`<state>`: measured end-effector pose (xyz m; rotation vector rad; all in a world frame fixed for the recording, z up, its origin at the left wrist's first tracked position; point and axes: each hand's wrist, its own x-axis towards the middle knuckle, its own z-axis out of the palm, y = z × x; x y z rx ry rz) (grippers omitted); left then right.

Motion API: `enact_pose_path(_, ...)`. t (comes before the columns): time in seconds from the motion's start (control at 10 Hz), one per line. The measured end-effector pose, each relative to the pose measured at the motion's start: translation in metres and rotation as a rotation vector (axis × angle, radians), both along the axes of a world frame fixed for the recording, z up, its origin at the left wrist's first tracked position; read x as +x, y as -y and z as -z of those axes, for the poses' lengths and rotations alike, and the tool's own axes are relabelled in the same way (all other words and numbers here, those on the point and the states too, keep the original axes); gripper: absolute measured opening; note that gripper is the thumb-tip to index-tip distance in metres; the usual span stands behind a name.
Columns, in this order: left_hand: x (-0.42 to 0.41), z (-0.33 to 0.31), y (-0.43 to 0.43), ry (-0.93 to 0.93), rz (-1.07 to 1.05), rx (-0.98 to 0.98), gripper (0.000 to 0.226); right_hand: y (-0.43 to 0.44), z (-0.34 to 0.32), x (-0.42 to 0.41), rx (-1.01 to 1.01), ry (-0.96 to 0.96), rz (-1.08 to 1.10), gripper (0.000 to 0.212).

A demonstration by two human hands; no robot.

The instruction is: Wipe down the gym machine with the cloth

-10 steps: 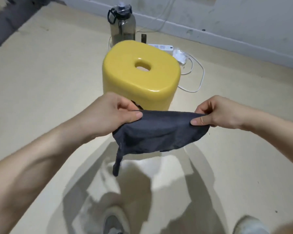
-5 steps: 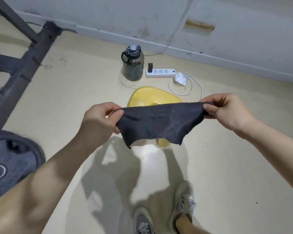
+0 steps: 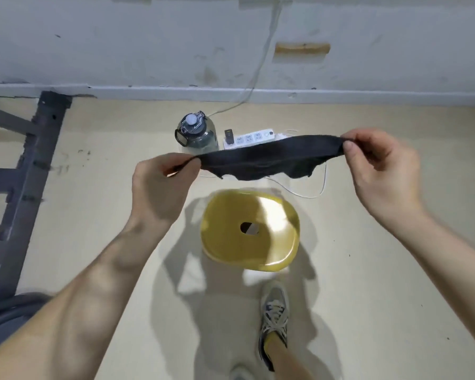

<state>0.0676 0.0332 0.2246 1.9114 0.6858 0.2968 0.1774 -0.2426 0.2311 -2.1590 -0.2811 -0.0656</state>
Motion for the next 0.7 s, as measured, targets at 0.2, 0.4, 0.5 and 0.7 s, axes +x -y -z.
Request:
enact_pose_path(0.2, -0.024, 0.071, -0.013, -0.195, 0.181, 0.024, 0.039, 0.01, 0.081, -0.056, -0.262, -0.036, -0.08, 0.013)
enact_pose_path(0.4, -0.067, 0.171, -0.014, -0.478, 0.497, 0.208, 0.029, 0.004, 0.163, -0.137, -0.512, -0.437, -0.059, 0.013)
enact_pose_path(0.5, -0.088, 0.204, -0.016, -0.562, 0.608, 0.265, 0.026, -0.005, 0.19, -0.166, -0.571, -0.463, -0.063, 0.015)
enact_pose_path(0.7, -0.111, 0.229, -0.029, -0.683, 0.81, 0.283, 0.031, -0.015, 0.216, -0.179, -0.707, -0.767, -0.093, 0.027)
